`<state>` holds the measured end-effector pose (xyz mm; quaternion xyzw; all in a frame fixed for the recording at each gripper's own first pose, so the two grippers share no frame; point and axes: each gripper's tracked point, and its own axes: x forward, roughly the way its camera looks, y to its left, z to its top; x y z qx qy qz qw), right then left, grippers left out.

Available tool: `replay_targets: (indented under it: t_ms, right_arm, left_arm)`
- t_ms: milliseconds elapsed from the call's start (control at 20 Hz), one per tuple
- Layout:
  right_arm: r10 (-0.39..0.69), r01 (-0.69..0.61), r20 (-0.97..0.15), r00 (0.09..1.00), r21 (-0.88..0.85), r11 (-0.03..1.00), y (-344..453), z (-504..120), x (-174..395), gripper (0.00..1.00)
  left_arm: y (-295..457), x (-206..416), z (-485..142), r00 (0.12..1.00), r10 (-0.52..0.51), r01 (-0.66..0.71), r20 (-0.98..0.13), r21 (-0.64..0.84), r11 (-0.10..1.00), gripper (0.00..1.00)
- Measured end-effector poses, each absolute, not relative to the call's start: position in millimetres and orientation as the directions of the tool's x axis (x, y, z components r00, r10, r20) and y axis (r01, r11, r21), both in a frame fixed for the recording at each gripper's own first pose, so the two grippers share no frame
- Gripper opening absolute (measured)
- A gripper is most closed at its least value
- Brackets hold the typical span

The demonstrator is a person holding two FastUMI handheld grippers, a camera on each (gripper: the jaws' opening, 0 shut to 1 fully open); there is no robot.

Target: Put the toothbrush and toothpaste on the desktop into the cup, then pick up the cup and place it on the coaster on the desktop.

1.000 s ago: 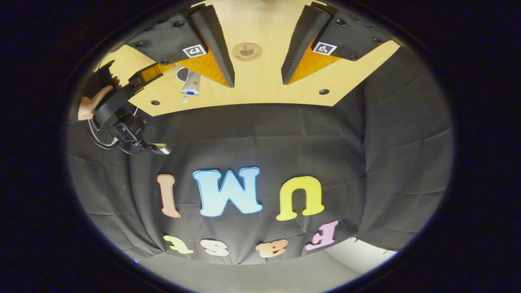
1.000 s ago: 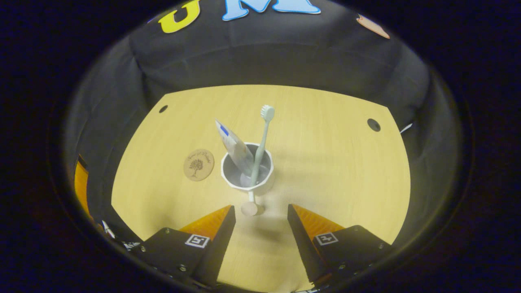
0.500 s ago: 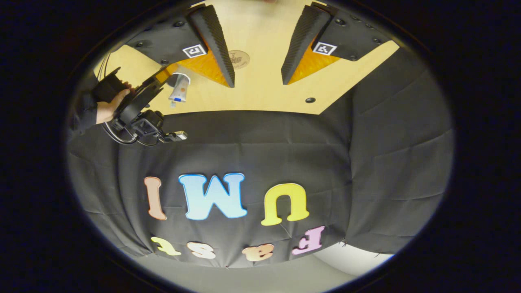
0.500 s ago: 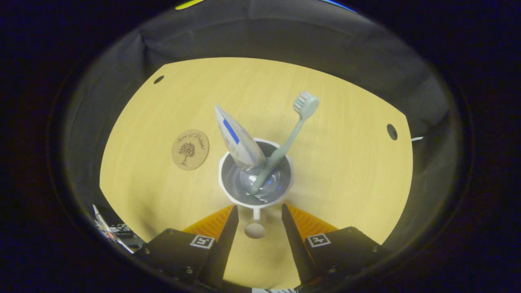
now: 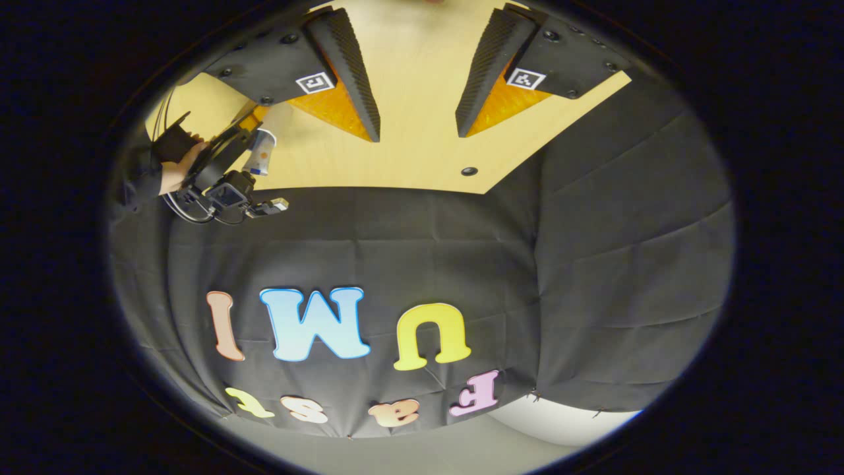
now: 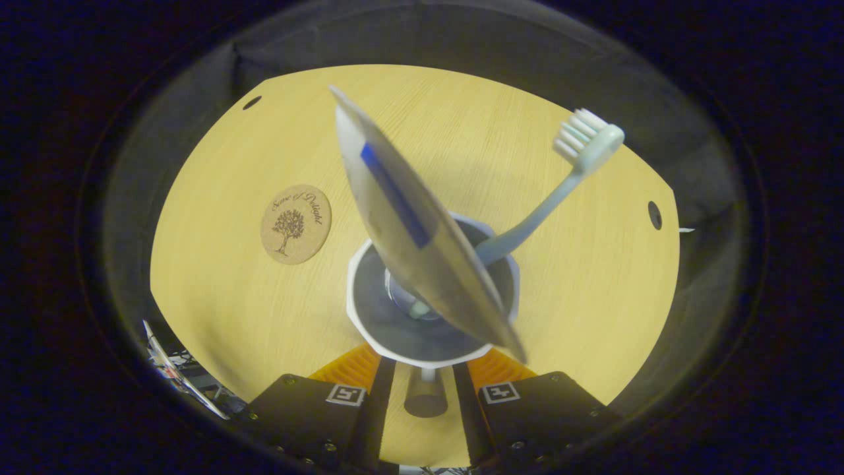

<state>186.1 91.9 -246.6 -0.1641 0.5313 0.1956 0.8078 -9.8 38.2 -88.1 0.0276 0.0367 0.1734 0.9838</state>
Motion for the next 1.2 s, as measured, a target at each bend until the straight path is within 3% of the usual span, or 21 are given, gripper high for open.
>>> replay_targets:
  t_ms: [100, 400, 800, 1200]
  right_arm:
    - [0.142, -0.479, -0.922, 0.361, -0.053, 0.876, 91.3, -245.7, 185.2, 0.28]
    - [0.149, -0.467, -0.923, 0.354, -0.037, 0.883, 93.3, -247.1, 184.1, 0.19]
    - [0.245, -0.489, -0.906, 0.346, 0.049, 0.871, 121.7, -228.6, 173.7, 0.19]
    - [0.255, -0.580, -0.900, 0.354, 0.003, 0.814, 157.8, -213.6, 172.3, 0.19]
  left_arm:
    - [40.9, -12.8, -89.4, 0.934, 0.352, -0.348, -0.067, 0.062, 0.935, 0.80]
    - [40.6, -14.0, -93.4, 0.932, 0.357, -0.354, -0.068, 0.052, 0.934, 0.80]
    - [43.3, -11.3, -94.1, 0.929, 0.363, -0.361, -0.069, 0.048, 0.932, 0.80]
    - [53.5, -15.7, -93.7, 0.918, 0.391, -0.389, -0.064, 0.036, 0.920, 0.80]
